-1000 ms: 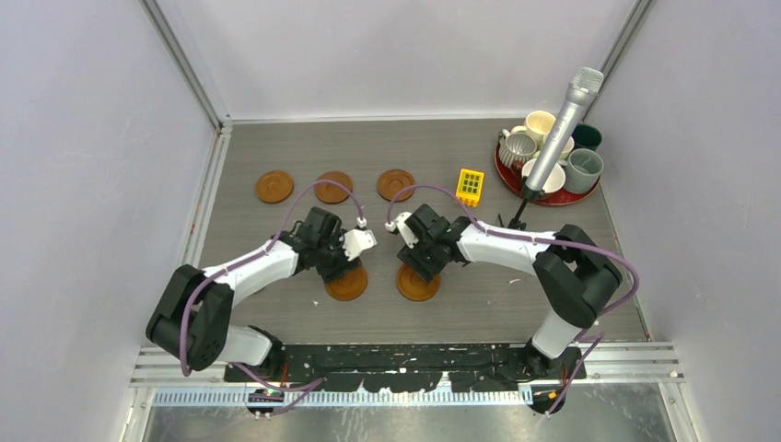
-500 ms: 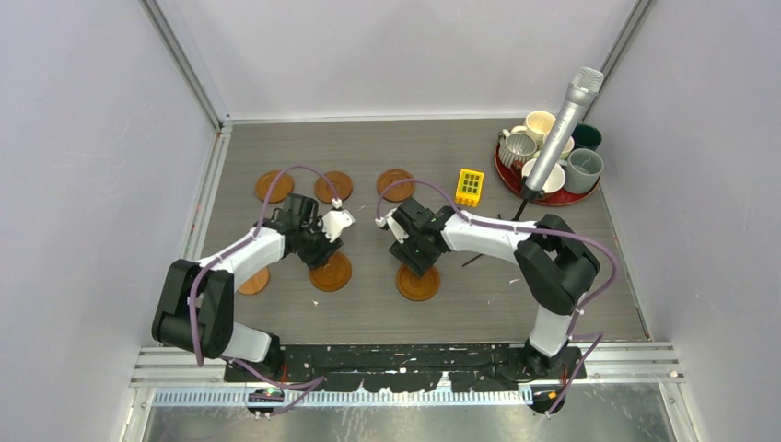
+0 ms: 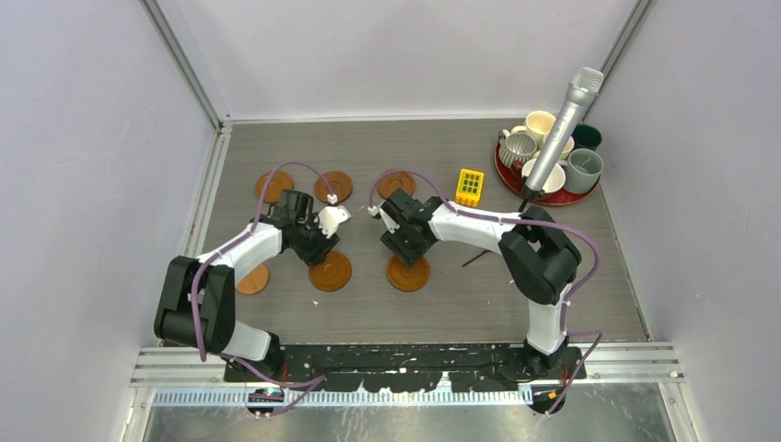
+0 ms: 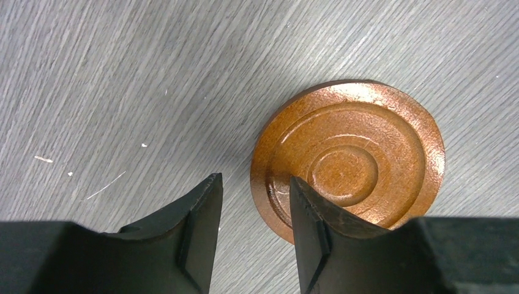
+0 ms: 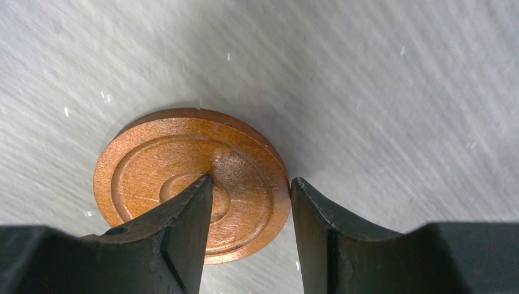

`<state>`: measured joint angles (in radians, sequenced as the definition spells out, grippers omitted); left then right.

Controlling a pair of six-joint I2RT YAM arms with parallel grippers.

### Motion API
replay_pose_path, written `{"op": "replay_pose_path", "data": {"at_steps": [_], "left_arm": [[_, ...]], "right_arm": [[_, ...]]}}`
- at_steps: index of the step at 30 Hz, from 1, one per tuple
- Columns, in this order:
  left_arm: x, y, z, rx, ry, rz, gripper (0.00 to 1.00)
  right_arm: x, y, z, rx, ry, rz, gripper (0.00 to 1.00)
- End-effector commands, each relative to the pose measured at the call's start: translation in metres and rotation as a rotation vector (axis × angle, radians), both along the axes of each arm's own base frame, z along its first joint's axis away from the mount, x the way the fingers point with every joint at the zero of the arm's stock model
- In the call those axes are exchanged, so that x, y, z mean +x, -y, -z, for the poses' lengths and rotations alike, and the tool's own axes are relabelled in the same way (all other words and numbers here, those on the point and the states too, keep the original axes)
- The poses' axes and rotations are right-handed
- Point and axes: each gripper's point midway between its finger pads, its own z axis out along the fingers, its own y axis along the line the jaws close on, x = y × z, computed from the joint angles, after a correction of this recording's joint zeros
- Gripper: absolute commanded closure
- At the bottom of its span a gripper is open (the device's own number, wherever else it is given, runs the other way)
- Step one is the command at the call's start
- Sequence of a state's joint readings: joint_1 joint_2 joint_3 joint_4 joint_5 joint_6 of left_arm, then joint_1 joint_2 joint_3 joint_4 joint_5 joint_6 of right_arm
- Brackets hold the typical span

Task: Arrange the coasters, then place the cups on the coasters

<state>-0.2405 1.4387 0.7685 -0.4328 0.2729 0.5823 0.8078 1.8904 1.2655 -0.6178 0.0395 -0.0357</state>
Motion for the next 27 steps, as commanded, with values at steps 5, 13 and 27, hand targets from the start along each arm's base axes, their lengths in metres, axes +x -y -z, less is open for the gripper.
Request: {"op": "replay_pose_path", "data": {"at_steps": [5, 13, 27], "left_arm": [[0.003, 0.005, -0.011, -0.034, 0.016, 0.019, 0.5], [0.002, 0.012, -0.013, -0.062, 0.022, 0.044, 0.43], [0.017, -0.001, 0.004, 0.054, 0.03, 0.043, 0.39]], "right_arm": [[0.051, -0.034, 0.006, 0.081, 0.143, 0.093, 0.47], [0.039, -0.022, 0.007, 0.06, 0.126, 0.072, 0.47], [0.042, -0.021, 0.004, 0.062, 0.129, 0.087, 0.46]]}}
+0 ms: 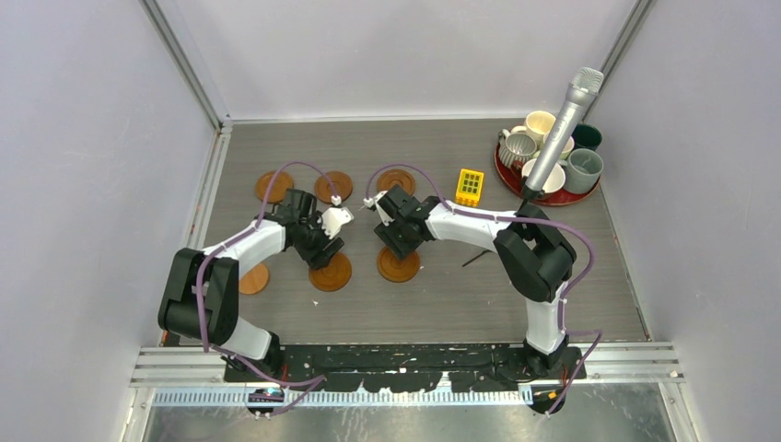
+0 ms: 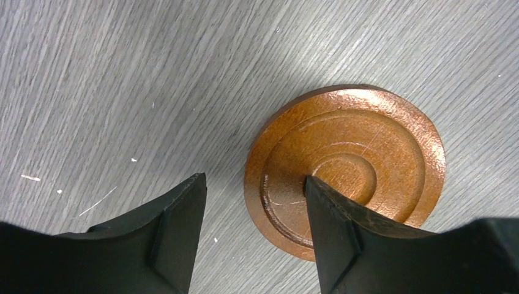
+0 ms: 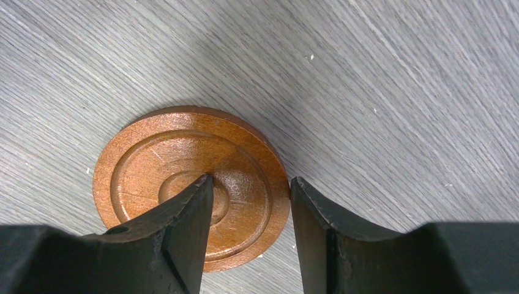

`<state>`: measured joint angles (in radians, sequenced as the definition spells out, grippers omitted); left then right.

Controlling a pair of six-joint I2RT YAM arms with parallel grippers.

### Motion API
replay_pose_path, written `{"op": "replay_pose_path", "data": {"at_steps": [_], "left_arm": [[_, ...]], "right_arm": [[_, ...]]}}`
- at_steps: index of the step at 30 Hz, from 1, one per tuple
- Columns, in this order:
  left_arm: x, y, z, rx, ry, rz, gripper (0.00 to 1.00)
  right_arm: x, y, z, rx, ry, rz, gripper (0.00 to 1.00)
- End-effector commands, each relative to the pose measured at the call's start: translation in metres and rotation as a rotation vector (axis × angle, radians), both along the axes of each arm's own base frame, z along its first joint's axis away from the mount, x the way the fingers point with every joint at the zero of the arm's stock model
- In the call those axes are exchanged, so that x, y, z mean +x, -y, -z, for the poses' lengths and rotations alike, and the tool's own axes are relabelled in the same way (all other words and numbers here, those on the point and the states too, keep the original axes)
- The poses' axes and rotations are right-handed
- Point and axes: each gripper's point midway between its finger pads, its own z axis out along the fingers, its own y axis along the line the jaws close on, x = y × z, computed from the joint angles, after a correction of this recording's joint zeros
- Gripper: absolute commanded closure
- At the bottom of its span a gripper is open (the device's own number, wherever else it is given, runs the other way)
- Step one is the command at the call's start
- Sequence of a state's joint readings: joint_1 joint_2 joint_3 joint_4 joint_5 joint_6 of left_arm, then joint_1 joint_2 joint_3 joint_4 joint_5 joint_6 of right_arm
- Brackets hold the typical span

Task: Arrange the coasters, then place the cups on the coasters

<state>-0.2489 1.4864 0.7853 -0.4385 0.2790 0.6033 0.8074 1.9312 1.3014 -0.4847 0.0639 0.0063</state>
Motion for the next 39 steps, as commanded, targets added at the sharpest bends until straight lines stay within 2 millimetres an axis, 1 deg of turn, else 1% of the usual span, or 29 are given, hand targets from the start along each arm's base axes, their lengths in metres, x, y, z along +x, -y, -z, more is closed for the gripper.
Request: {"op": "replay_pose_path", "data": {"at_steps": [1, 5, 8, 13, 18, 24, 30, 33, 39], "left_arm": [[0.02, -0.004, -0.006, 0.042, 0.065, 0.01, 0.4], [0.031, 0.0, -0.008, 0.031, 0.077, -0.01, 0.49], [0.037, 0.001, -0.009, 0.027, 0.077, -0.021, 0.52], [0.039, 0.002, -0.009, 0.028, 0.077, -0.017, 0.53], [0.037, 0.003, -0.009, 0.024, 0.071, -0.011, 0.53], [0.036, 0.004, -0.01, 0.017, 0.069, -0.007, 0.53], [0.034, 0.006, -0.011, 0.004, 0.065, -0.005, 0.53], [0.034, 0.008, -0.012, -0.005, 0.061, -0.006, 0.52], [0.043, 0.011, -0.013, -0.02, 0.06, -0.031, 0.52]], "right_arm": [[0.012, 0.007, 0.007, -0.026, 0.032, 0.044, 0.46], [0.016, 0.008, 0.006, -0.025, 0.035, 0.053, 0.46], [0.018, 0.008, 0.005, -0.025, 0.042, 0.054, 0.46], [0.023, 0.012, 0.005, -0.038, 0.052, 0.069, 0.46], [0.037, 0.019, 0.003, -0.06, 0.082, 0.101, 0.46], [0.045, 0.02, 0.0, -0.058, 0.092, 0.112, 0.46], [0.042, 0.019, -0.001, -0.048, 0.081, 0.105, 0.46], [0.037, 0.017, -0.003, -0.029, 0.065, 0.091, 0.46], [0.023, 0.014, 0.0, -0.009, 0.033, 0.072, 0.46]]}}
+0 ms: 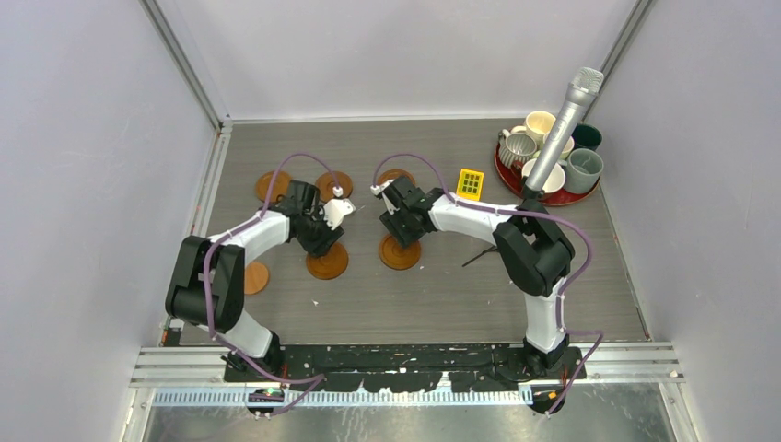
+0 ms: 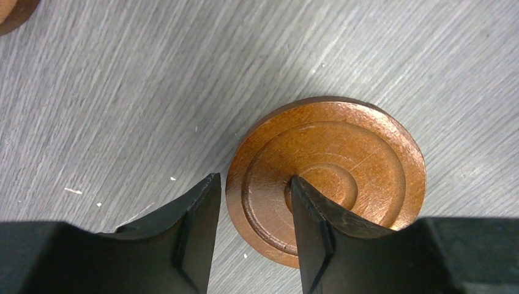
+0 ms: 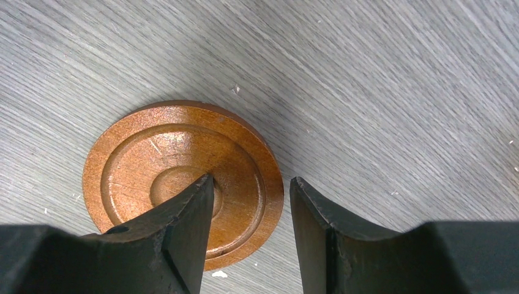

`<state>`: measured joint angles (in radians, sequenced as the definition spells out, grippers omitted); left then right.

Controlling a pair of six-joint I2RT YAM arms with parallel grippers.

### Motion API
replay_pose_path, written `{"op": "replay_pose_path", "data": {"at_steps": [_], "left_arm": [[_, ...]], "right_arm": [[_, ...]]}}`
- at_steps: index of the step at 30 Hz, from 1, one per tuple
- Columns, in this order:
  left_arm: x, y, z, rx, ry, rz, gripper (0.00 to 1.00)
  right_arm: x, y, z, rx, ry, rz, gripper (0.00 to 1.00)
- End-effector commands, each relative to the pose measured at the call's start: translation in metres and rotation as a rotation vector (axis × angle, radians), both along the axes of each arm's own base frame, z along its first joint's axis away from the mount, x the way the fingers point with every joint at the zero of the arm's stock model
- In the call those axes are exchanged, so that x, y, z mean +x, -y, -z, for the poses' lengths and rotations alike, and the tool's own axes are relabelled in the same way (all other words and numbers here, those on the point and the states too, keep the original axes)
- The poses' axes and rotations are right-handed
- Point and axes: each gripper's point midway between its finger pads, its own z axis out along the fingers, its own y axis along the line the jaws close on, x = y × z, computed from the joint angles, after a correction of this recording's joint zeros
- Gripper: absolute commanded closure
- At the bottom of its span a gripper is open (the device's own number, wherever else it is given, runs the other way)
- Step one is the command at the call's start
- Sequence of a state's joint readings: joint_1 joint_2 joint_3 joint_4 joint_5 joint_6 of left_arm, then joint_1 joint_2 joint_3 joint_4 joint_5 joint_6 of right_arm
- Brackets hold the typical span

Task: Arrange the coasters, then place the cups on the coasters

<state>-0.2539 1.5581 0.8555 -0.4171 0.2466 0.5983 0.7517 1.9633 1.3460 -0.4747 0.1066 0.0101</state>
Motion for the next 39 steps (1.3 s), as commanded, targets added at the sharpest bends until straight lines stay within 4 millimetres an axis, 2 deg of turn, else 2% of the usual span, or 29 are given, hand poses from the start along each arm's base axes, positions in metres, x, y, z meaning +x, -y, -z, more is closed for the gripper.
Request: {"op": "replay_pose_path", "data": {"at_steps": [1, 11, 15, 23, 29, 34, 39], "left_arm": [[0.021, 0.01, -0.011, -0.042, 0.035, -0.021, 0.52], [0.032, 0.01, -0.011, -0.035, 0.043, -0.033, 0.52], [0.03, 0.014, -0.021, -0.064, 0.045, -0.042, 0.47], [0.023, 0.018, -0.041, -0.112, 0.052, -0.063, 0.44], [0.017, 0.016, -0.065, -0.145, 0.065, -0.099, 0.41], [0.003, -0.003, -0.083, -0.173, 0.04, -0.168, 0.3], [-0.019, -0.044, -0.095, -0.145, -0.003, -0.262, 0.27]], "right_arm": [[-0.01, 0.001, 0.003, 0.001, -0.011, -0.008, 0.46], [-0.007, -0.002, -0.002, 0.011, 0.001, -0.007, 0.45], [-0.005, -0.007, -0.008, 0.031, 0.005, -0.004, 0.42], [0.003, -0.022, -0.034, 0.096, 0.017, 0.006, 0.4], [-0.001, -0.029, -0.061, 0.148, 0.021, -0.012, 0.38], [-0.015, -0.034, -0.086, 0.21, 0.003, -0.073, 0.31], [-0.029, -0.032, -0.108, 0.245, 0.018, -0.172, 0.25]]}}
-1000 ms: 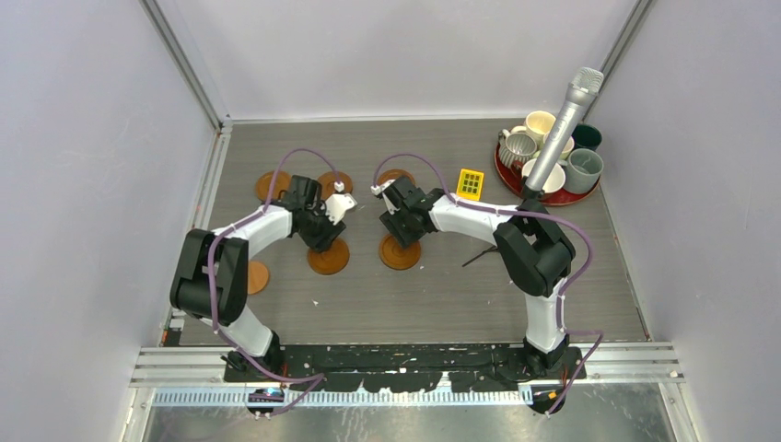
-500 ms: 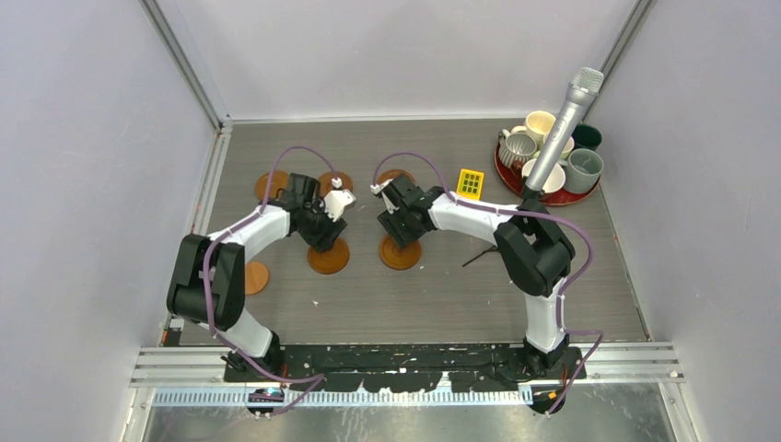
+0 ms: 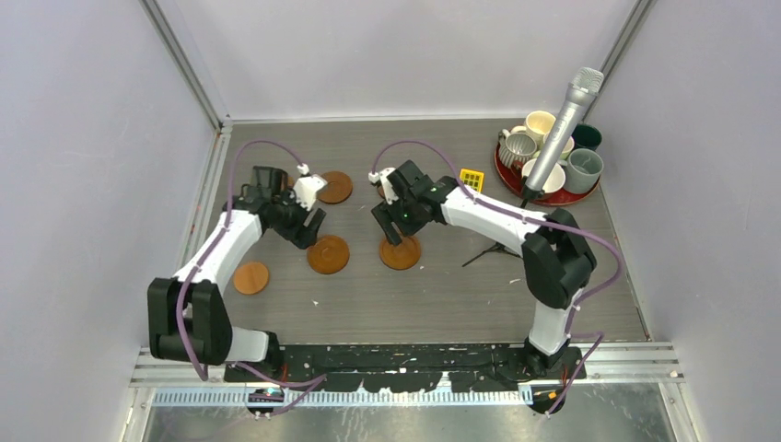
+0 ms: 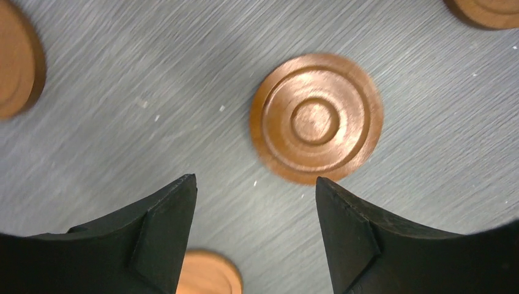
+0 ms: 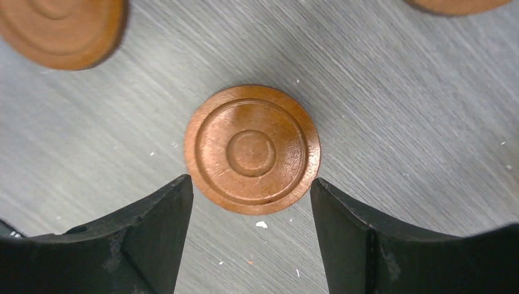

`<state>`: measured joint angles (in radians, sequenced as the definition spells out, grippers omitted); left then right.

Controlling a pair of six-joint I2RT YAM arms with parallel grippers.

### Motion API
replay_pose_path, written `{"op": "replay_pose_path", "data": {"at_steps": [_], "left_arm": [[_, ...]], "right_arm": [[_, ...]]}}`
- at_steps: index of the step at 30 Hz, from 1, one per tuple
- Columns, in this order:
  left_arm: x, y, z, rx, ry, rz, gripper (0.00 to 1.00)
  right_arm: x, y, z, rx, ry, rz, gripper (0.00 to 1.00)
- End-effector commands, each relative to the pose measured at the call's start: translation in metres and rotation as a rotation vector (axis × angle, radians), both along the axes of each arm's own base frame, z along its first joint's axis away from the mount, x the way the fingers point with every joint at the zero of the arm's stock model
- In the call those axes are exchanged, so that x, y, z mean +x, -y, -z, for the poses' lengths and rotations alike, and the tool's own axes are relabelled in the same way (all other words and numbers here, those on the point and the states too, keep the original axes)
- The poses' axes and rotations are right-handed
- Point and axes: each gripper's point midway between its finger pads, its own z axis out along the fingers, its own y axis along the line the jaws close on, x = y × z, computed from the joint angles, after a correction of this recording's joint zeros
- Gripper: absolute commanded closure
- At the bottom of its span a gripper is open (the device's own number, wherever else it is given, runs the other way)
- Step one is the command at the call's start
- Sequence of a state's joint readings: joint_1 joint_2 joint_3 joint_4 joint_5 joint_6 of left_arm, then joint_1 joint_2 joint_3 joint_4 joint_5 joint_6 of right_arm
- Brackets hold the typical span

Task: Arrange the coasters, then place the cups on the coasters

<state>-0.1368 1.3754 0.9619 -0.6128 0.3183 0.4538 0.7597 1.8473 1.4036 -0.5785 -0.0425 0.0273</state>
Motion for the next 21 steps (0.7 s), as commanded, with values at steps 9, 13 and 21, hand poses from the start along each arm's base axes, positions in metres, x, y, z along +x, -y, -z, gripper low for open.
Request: {"op": "replay_pose_path", "data": {"at_steps": [9, 13, 21], "left_arm": [[-0.071, -0.14, -0.013, 0.096, -0.105, -0.26, 0.25], [-0.087, -0.173, 0.004, 0.138, -0.159, -0.294, 0.28], [-0.095, -0.191, 0.036, 0.198, -0.233, -0.262, 0.32]], "right_arm": [[-0.029, -0.003, -0.062, 0.119, 0.044, -0.169, 0.2], [-0.037, 0.0, -0.057, 0.127, 0.02, -0.172, 0.2], [-0.039, 0.007, -0.055, 0.107, 0.034, -0.179, 0.2]]}}
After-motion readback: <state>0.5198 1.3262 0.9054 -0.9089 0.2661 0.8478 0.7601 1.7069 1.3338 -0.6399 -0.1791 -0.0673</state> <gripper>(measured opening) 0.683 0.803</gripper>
